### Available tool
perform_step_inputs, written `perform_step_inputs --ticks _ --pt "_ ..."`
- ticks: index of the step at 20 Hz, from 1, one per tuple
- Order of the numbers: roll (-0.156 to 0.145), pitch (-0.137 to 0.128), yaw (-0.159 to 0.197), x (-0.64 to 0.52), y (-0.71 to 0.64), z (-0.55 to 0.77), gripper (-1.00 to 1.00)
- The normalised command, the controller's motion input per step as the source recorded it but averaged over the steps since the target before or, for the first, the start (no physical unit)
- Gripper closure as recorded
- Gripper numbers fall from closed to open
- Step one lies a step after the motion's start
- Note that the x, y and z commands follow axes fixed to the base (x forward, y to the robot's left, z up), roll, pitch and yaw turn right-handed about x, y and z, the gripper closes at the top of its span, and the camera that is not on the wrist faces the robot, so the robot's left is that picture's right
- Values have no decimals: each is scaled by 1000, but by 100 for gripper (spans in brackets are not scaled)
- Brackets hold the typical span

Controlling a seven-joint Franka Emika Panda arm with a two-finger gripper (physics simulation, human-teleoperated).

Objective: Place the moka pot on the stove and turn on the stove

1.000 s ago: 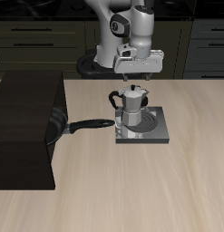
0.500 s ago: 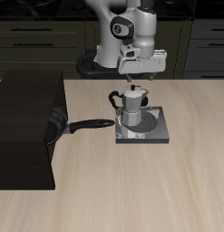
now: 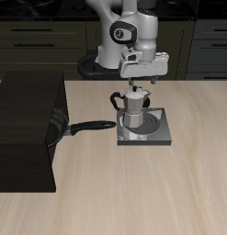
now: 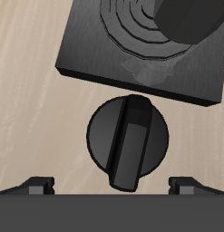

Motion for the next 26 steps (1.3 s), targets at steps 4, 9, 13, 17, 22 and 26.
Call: perform_step_inputs --ticks 4,9,13,17,22,26 --pt "-15 -2 -18 17 -69 -117 -100" --pt "-12 23 -49 -50 -42 -164 -100" --pt "-9 16 -75 -81 1 -74 -100" --pt "8 -3 -8 -18 31 -61 -100" --pt "-39 45 -37 162 -86 -184 -100" --pt "-43 57 -35 190 -78 -251 -100"
